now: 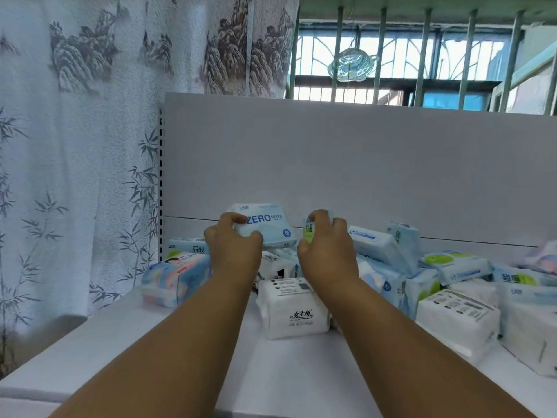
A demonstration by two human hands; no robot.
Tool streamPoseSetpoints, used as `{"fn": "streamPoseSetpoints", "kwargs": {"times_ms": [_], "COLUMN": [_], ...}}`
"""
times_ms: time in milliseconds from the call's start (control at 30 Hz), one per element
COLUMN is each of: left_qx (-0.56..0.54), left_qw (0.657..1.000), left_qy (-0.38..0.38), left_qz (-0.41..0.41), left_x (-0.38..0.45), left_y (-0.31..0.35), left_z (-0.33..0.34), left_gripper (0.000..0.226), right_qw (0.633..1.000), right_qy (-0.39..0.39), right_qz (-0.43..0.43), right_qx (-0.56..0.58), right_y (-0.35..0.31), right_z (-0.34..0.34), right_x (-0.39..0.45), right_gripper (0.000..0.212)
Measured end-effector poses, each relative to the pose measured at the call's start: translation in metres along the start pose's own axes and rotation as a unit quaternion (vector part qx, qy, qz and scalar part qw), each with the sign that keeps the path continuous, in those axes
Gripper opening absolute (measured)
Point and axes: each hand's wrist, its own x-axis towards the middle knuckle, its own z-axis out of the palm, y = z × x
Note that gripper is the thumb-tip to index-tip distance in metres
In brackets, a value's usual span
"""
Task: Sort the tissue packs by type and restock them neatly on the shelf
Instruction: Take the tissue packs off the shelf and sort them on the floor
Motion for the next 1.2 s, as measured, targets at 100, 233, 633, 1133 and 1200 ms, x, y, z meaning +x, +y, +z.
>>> {"fn": "streamPoseSetpoints", "kwargs": {"times_ms": [100,233,633,1133,1200], "left_qx": [-0.13,-0.236,-0.287,-0.24,-0.235], "left_qw": [0.991,0.969,0.95,0.904,0.888], "left_qy": [0.017,0.028,0.086,0.333,0.372], "left_qz": [-0.031,-0.07,-0.092,-0.118,-0.138], "left_x": [-0.011,-0.036,-0.098,-0.315,-0.345], "left_y": [0.005,0.008,0.021,0.008,0.0], "left_z": [-0.022,-0.054,-0.188,-0.352,-0.388], "left_gripper": [0.051,0.055,0.058,0.023,0.023], "right_qw": [0.991,0.966,0.881,0.724,0.713], "right_qy": [0.039,0.059,-0.008,-0.41,-0.462], "right_qz": [0.025,0.067,0.089,-0.043,-0.092], "right_qx": [0.127,0.243,0.465,0.552,0.519], "right_y": [-0.009,-0.028,-0.098,-0.202,-0.217], "right_z": [-0.007,-0.021,-0.031,-0.061,-0.062], "right_x": [-0.018,-0.05,-0.124,-0.341,-0.377], "right_gripper": [0.042,0.047,0.04,0.025,0.033]}}
